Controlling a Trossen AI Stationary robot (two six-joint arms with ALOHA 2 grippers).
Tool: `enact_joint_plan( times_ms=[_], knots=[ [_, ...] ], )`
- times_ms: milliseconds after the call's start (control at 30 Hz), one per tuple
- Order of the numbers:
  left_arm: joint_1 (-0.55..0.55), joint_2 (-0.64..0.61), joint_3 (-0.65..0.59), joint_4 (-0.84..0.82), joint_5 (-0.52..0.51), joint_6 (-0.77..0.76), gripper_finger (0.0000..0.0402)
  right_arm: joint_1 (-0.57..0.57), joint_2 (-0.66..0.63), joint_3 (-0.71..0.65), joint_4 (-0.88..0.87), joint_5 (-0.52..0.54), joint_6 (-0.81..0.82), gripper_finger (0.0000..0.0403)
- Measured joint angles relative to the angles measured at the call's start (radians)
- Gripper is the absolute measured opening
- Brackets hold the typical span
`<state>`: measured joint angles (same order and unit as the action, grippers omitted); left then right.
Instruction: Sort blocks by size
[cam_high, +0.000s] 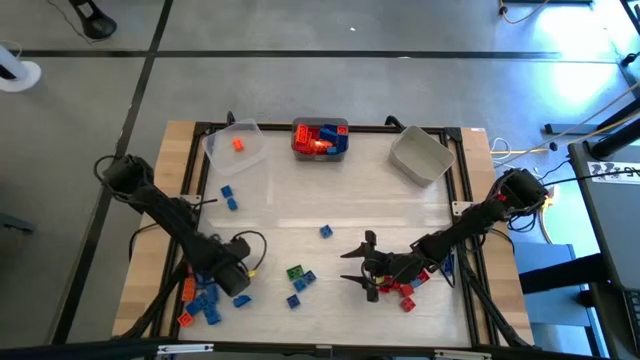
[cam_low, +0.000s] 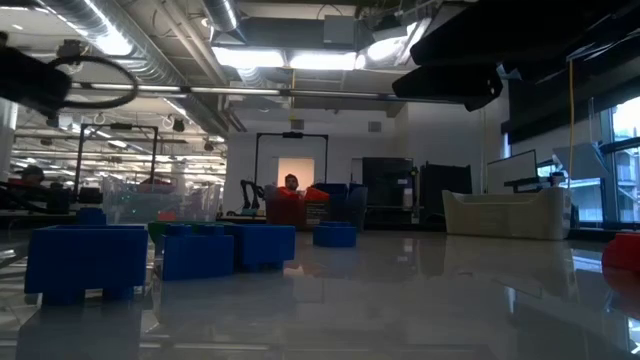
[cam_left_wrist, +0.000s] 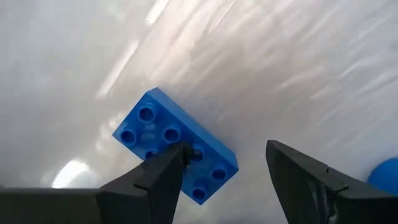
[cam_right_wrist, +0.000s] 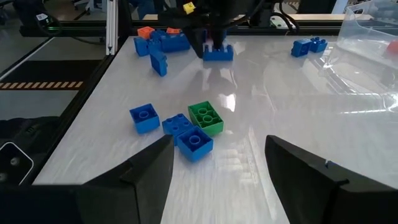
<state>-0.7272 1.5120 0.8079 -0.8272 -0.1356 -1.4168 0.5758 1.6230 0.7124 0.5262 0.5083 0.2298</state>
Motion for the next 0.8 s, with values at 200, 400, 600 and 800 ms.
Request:
enact_joint_plan(
  times_ms=[200, 400, 600, 800],
  knots=[
    [0.040, 0.004, 0.039, 0.076, -0.075, 0.288, 0.0214, 0.000, 0.000, 0.000, 0.000, 0.000, 0.000, 0.0248],
    [0.086, 0.003, 0.126, -0.059, -0.080, 0.344, 0.0214, 0.000, 0.000, 0.000, -0.004, 0.000, 0.000, 0.0248],
    [0.078, 0.002, 0.202, -0.222, -0.071, 0.279, 0.0214, 0.000, 0.000, 0.000, -0.005, 0.000, 0.000, 0.0248],
    [0.080, 0.002, 0.166, -0.219, -0.067, -0.063, 0.0214, 0.000, 0.000, 0.000, -0.005, -0.003, 0.000, 0.0248]
  ],
)
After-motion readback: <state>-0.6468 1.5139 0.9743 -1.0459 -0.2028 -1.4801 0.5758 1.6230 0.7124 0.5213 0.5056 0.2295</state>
